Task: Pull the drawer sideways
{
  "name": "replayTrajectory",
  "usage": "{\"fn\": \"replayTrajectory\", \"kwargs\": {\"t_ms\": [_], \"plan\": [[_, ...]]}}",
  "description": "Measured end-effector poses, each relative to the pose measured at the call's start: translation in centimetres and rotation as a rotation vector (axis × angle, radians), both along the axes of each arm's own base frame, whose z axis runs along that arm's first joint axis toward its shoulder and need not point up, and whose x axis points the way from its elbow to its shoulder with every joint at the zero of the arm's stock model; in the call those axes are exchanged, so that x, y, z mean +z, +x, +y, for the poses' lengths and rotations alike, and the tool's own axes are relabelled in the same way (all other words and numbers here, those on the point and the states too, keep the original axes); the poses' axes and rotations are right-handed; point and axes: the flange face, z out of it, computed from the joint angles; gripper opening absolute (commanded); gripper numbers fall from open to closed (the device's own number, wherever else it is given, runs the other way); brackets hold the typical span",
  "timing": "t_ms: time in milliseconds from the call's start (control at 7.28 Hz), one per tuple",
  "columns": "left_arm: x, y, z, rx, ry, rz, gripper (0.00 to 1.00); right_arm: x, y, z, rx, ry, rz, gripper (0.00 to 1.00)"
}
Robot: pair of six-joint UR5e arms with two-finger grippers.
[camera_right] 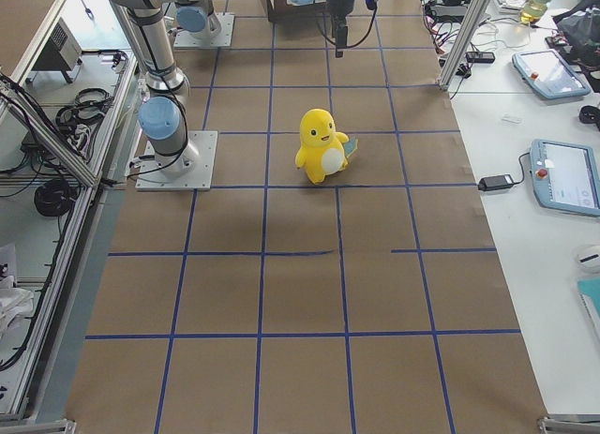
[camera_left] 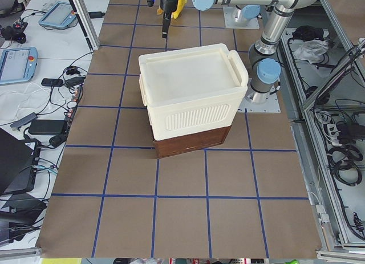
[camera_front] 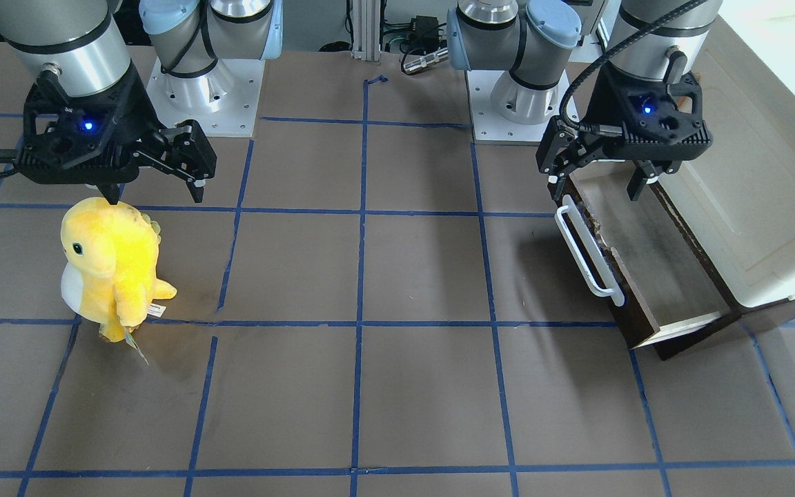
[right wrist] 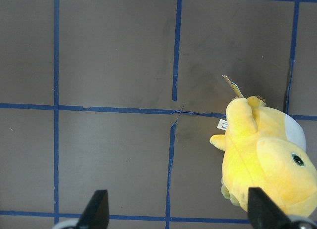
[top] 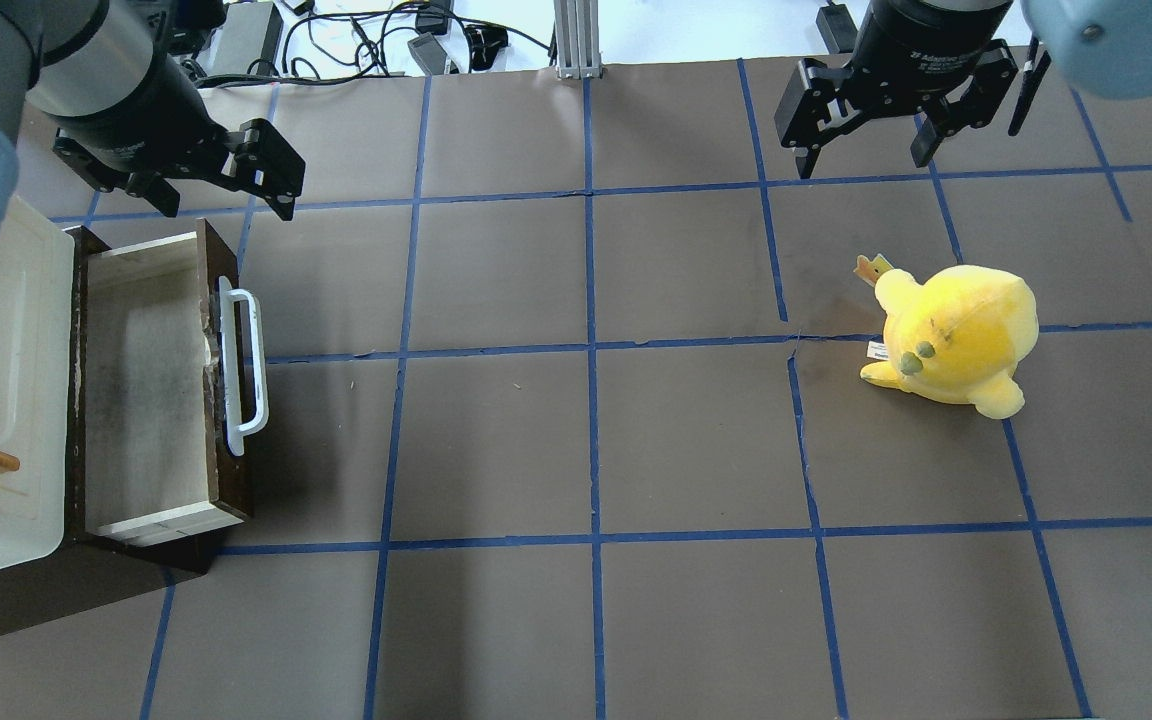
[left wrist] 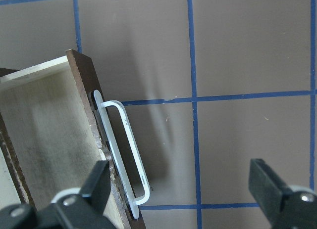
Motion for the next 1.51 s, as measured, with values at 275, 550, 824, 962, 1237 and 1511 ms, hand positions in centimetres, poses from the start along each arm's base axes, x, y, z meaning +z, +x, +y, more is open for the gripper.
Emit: {"fn": "replayTrajectory", "kwargs": {"t_ms": [275, 550, 824, 962, 1237, 1511], "plan": [[0.5, 0.5, 0.6, -0.001, 0.017, 0.014, 1.00, 0.0, 0.0, 0.0, 0.000, 0.000, 0.000, 1.00], [0.7, 1.2, 1.5, 0.002, 0.062, 0.029, 1.00, 0.0, 0.0, 0.0, 0.000, 0.000, 0.000, 1.00], [0.6, 1.4, 1.7, 0.005, 0.075, 0.069, 1.00, 0.0, 0.0, 0.0, 0.000, 0.000, 0.000, 1.00], [0.6, 1.4, 1.7, 0.005, 0.076, 0.073, 1.00, 0.0, 0.0, 0.0, 0.000, 0.000, 0.000, 1.00], [0.8, 1.5, 1.8, 0.007, 0.065, 0.069, 1.00, 0.0, 0.0, 0.0, 0.000, 0.000, 0.000, 1.00], [1.0, 1.9, 1.2, 0.014, 0.039, 0.070, 1.00, 0.0, 0.0, 0.0, 0.000, 0.000, 0.000, 1.00]]}}
